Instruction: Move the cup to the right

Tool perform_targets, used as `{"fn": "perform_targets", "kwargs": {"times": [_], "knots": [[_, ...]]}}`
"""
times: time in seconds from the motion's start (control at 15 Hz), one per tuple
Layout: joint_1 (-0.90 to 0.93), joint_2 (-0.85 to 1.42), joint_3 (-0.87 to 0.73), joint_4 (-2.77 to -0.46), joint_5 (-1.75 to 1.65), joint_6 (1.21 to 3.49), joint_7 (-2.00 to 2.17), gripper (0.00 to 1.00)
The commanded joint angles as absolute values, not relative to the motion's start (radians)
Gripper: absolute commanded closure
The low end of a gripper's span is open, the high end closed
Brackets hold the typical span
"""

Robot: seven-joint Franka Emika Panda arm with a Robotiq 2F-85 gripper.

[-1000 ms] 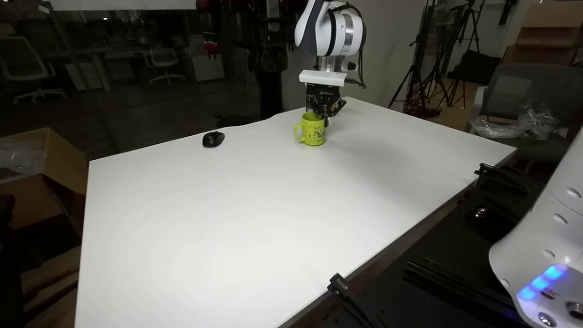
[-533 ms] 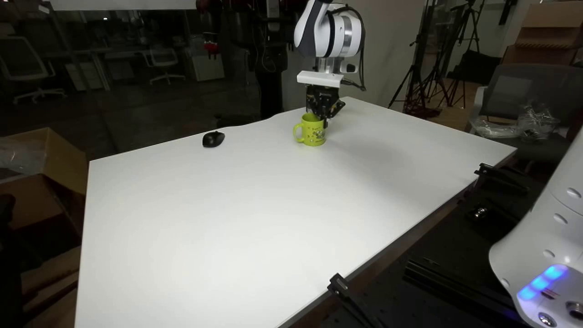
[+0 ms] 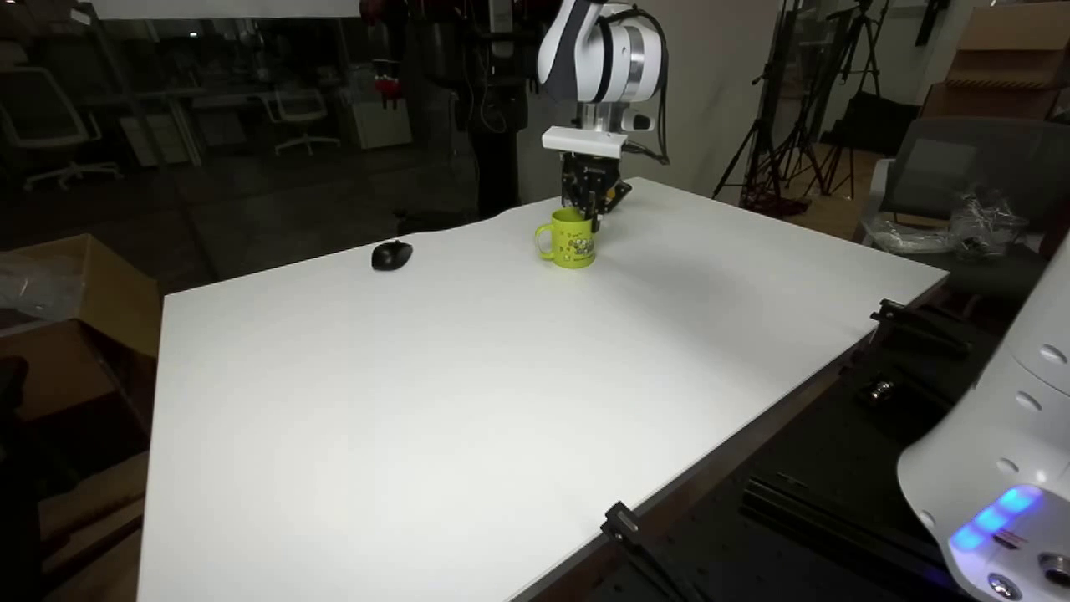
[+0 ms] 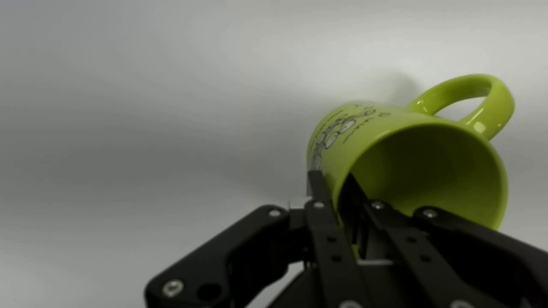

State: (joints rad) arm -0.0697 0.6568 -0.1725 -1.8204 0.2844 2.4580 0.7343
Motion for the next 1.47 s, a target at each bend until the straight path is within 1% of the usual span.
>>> {"fn": "perform_targets", "kwargs": {"times": [0.0,0.2,0.53,0.6,1.0,1.07,1.4], "knots": [[-0.066,0.651,-0.173,-1.798,0.292,2.446,0.770,0.55],[-0.062,0.637,-0.174,-1.809,0.290,2.461,0.769,0.33],[-0.048,0.603,-0.175,-1.839,0.283,2.492,0.765,0.01],[-0.044,0.593,-0.174,-1.849,0.283,2.501,0.763,0.00],[-0.006,0.467,-0.176,-1.948,0.267,2.544,0.770,0.00],[-0.030,0.541,-0.165,-1.876,0.272,2.533,0.740,0.00],[-0.031,0.539,-0.163,-1.886,0.272,2.533,0.736,0.00]]}}
